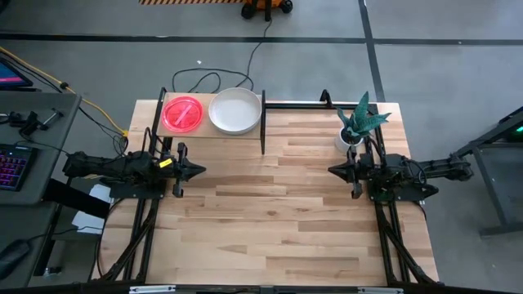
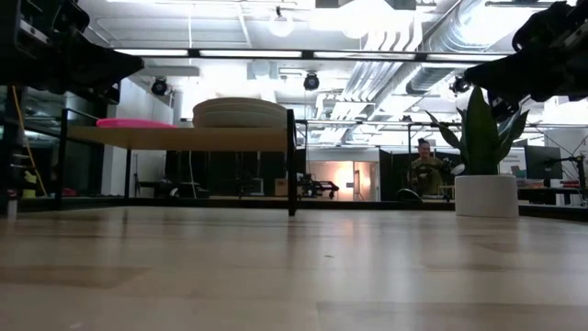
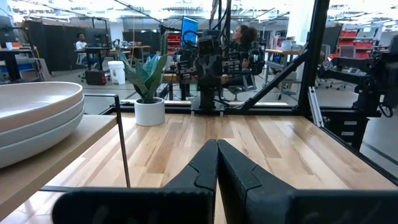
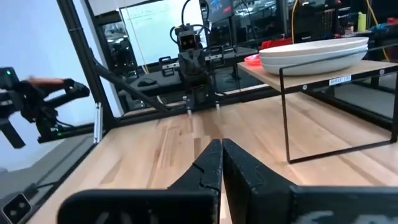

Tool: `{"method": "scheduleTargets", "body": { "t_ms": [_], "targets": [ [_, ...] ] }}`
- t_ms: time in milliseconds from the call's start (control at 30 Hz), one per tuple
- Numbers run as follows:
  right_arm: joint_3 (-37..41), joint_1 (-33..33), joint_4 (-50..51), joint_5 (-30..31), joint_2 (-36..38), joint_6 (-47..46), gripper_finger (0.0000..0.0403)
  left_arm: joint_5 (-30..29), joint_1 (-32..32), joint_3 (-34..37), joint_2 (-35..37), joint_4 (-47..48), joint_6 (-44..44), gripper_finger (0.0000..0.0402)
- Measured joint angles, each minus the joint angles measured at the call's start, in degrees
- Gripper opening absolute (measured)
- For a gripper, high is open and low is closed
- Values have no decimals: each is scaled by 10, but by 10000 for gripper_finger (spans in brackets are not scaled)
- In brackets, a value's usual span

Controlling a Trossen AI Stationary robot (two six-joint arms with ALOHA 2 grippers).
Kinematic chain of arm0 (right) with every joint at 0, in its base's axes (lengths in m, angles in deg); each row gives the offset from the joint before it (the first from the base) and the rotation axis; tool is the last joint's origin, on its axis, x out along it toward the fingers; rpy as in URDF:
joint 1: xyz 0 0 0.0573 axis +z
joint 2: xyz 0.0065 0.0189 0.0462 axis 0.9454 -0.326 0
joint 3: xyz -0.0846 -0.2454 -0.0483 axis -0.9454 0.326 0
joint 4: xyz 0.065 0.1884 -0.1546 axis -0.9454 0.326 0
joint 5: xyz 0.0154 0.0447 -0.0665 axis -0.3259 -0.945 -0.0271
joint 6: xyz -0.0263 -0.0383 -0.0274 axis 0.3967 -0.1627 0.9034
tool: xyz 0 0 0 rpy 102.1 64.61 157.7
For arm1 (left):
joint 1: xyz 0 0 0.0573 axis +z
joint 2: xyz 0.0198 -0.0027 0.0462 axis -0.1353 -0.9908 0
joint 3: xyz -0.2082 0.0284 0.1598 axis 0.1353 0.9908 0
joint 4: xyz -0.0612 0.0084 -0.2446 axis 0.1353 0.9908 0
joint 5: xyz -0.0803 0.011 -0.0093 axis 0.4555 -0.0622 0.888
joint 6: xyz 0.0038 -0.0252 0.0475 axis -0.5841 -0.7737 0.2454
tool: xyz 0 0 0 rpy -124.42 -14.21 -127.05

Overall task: Place and stack plates onto a shelf
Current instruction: Return to Home Position

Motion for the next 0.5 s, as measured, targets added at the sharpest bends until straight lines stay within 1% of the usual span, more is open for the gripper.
{"method": "scheduleTargets", "body": {
  "t_ms": [100, 500],
  "targets": [
    [0, 0, 0, 0, 0, -14, 0, 0, 0, 0, 0, 0, 0, 1],
    [0, 0, -1, 0, 0, -10, 0, 0, 0, 0, 3, 0, 0, 1]
  ]
}}
